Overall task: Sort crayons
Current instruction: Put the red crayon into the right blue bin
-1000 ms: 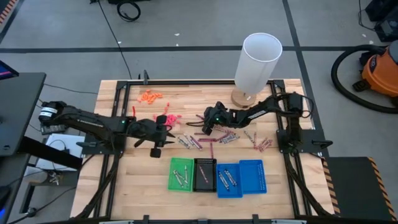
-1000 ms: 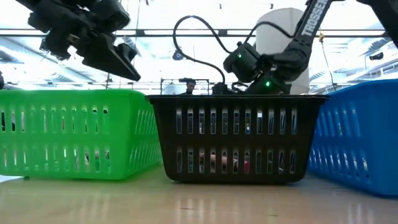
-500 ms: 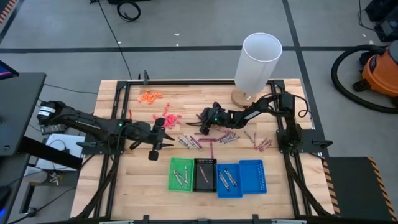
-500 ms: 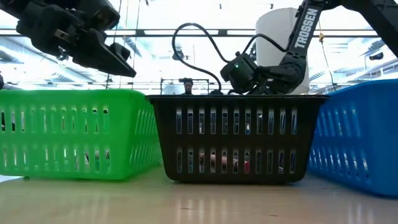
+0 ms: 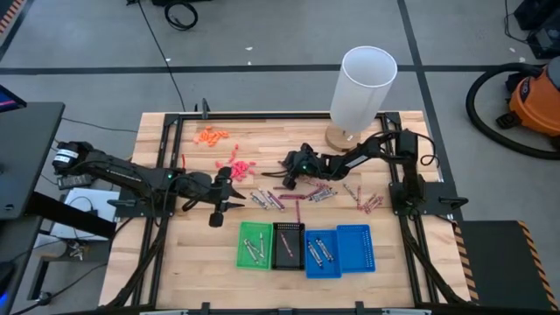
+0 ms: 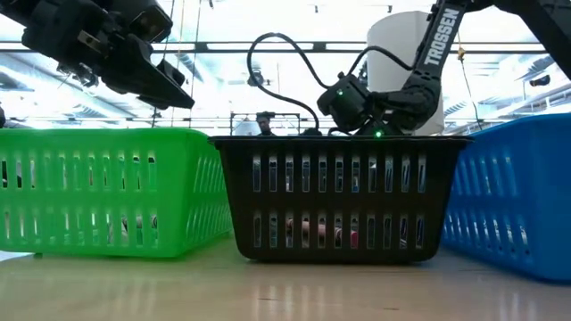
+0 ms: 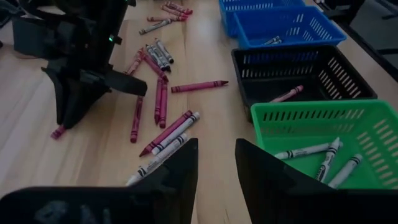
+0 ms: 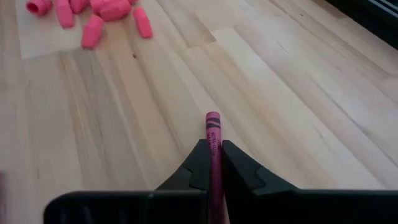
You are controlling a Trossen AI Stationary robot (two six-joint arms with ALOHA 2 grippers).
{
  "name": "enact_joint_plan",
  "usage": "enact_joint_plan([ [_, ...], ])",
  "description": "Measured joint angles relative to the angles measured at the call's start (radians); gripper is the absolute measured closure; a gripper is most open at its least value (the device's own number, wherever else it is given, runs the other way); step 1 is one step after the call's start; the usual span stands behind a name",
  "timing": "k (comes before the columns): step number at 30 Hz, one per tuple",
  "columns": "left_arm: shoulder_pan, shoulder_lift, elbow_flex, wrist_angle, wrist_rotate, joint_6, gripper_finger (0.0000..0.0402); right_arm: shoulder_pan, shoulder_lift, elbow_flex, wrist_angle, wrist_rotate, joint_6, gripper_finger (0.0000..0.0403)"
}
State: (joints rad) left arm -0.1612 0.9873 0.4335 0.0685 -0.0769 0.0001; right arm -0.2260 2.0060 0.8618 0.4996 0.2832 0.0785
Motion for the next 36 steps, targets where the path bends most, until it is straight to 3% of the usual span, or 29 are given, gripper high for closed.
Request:
enact_joint_plan([
  [19, 0.0, 0.001, 0.0, 0.002, -0.001, -0.043, 0.0285, 0.124, -0.272, 0.001, -0.195, 0.039, 0.047, 0.0372],
  [36, 0.001, 0.001, 0.001, 0.041, -0.037, 0.036, 0.0285, 0.424, -0.478, 0.001, -0.435, 0.029, 0.351, 0.037],
])
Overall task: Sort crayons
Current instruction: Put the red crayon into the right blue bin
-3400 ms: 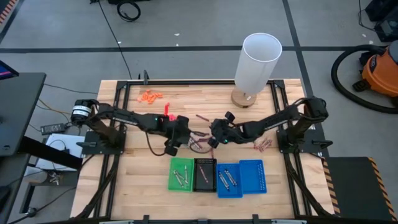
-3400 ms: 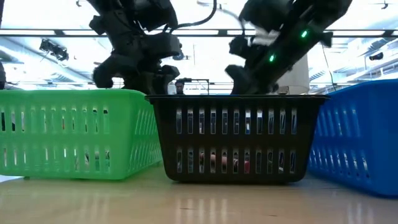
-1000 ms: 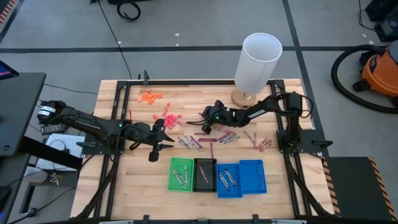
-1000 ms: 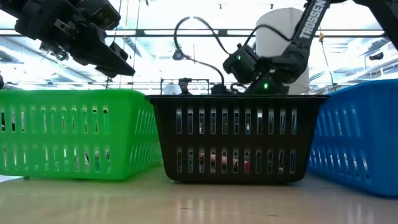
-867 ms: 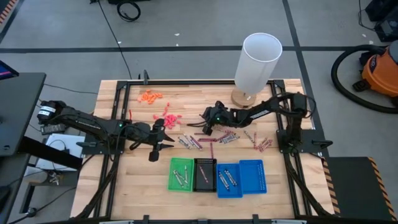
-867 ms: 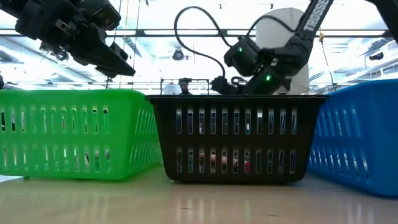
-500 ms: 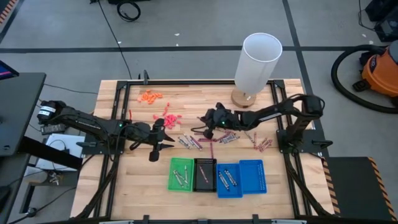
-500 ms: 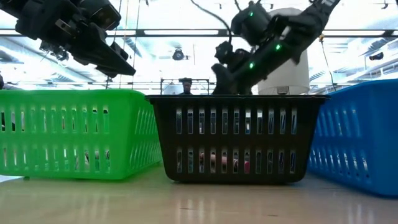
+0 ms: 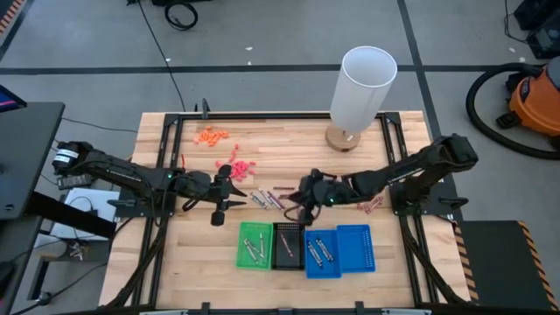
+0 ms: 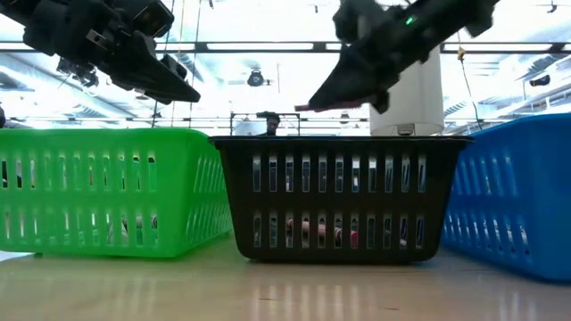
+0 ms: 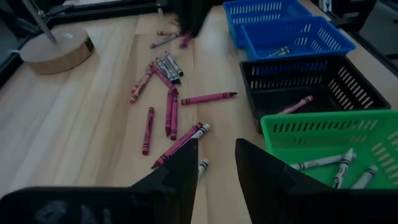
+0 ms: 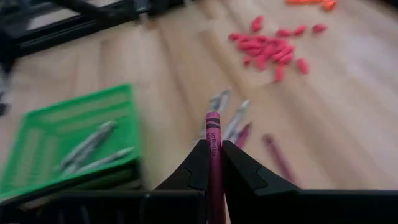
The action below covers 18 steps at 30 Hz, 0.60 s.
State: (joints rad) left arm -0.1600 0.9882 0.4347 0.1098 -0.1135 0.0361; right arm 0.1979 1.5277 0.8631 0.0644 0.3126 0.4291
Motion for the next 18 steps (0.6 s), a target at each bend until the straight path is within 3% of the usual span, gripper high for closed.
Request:
enact_joint_plan([
  [18, 0.043, 0.0, 0.0, 0.108, -0.033, 0.146, 0.0285, 0.283, -0.181, 0.0, -0.463, -0.029, 0.547, 0.037],
])
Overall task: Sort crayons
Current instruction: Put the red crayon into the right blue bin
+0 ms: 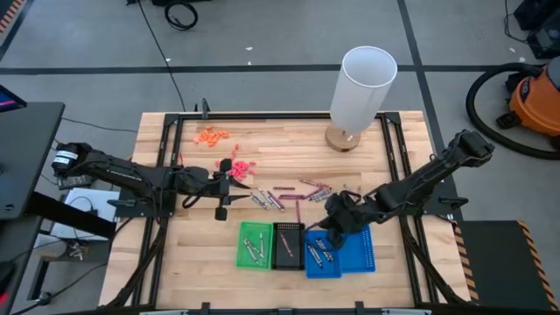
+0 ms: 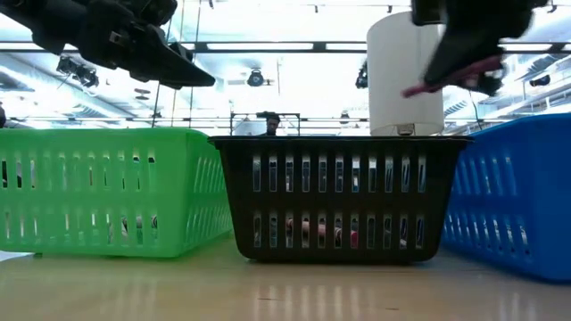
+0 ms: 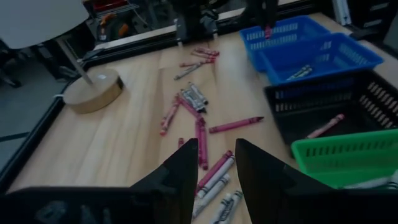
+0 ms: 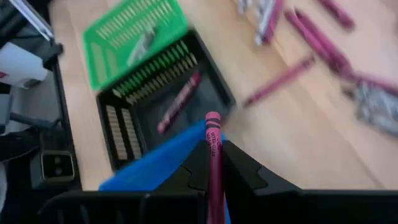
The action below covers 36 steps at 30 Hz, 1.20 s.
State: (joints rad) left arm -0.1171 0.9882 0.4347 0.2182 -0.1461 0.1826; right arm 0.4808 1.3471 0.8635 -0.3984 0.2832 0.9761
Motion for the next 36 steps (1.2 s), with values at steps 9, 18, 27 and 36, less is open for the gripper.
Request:
enact_joint_plan([
  [9, 0.069, 0.0, 0.0, 0.012, 0.0, 0.041, 0.0285, 0.095, -0.037, 0.0, -0.23, -0.058, 0.289, 0.037],
  [18, 0.142, 0.0, 0.0, 0.056, 0.0, 0.043, 0.0285, 0.135, -0.04, 0.0, -0.272, -0.159, 0.457, 0.037],
  [27, 0.182, 0.073, 0.0, 0.127, 0.0, 0.067, 0.0285, 0.166, -0.037, 0.0, -0.33, -0.211, 0.598, 0.037],
  [36, 0.182, 0.179, 0.001, 0.222, 0.0, 0.102, 0.0285, 0.169, 0.062, 0.001, -0.376, -0.241, 0.665, 0.037],
])
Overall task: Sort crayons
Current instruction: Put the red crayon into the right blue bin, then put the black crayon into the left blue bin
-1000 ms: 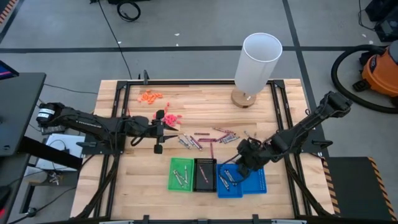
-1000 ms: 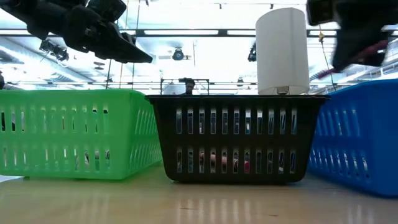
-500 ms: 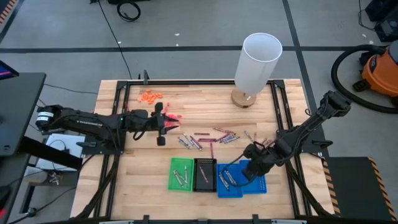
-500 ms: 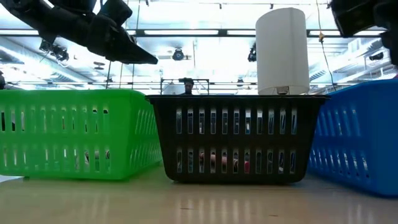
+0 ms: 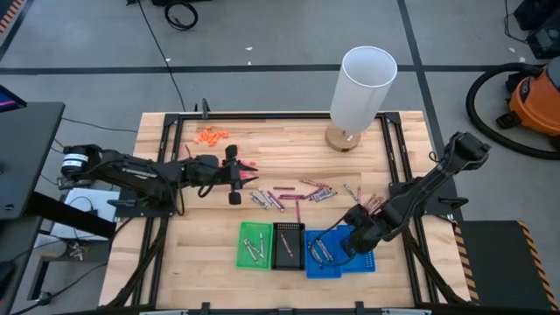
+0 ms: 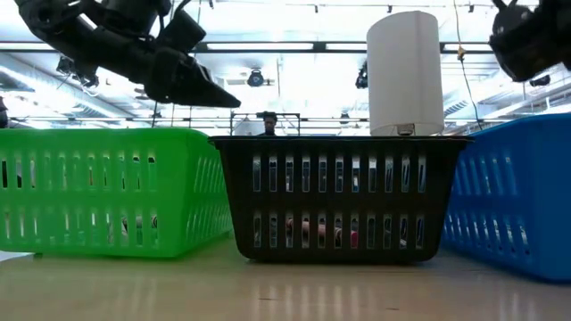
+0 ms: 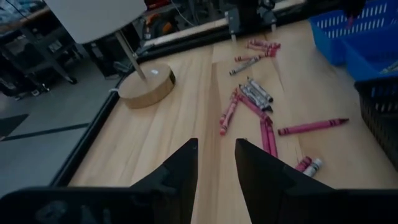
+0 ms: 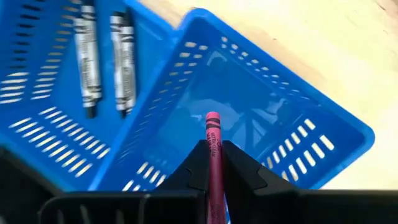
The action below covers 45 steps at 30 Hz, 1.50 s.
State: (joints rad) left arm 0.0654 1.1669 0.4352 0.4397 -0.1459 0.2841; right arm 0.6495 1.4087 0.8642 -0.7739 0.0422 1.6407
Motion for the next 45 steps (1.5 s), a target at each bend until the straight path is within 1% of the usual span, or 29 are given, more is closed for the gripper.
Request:
enact_joint_plan([
  [5, 0.0, 0.012, 0.0, 0.003, 0.0, 0.01, 0.0285, 0.0, 0.07, 0.0, -0.021, 0.002, 0.045, 0.0366],
  [13, 0.0, 0.012, 0.0, 0.003, 0.0, 0.016, 0.0285, 0.002, 0.129, 0.0, 0.001, 0.013, 0.07, 0.0342],
  [18, 0.0, 0.012, 0.0, 0.003, 0.0, 0.015, 0.0285, 0.002, 0.109, 0.0, -0.001, 0.016, 0.068, 0.0329],
  [27, -0.007, 0.012, 0.0, -0.013, 0.0, -0.011, 0.0285, -0.007, 0.026, 0.0, -0.004, 0.017, 0.053, 0.0327],
  [30, -0.021, 0.012, 0.0, -0.03, 0.0, -0.028, 0.0285, -0.02, -0.008, 0.0, -0.005, 0.037, 0.024, 0.0329],
  [36, -0.057, 0.012, -0.001, -0.071, 0.0, -0.045, 0.0285, -0.063, -0.075, 0.0, -0.005, 0.131, -0.073, 0.0329],
  [40, -0.081, 0.012, -0.001, -0.099, 0.0, -0.063, 0.0285, -0.103, -0.103, 0.0, -0.005, 0.197, -0.169, 0.0329],
  [45, -0.108, 0.012, -0.001, -0.14, 0.0, -0.093, 0.0285, -0.171, -0.109, 0.0, 0.009, 0.242, -0.314, 0.0329],
])
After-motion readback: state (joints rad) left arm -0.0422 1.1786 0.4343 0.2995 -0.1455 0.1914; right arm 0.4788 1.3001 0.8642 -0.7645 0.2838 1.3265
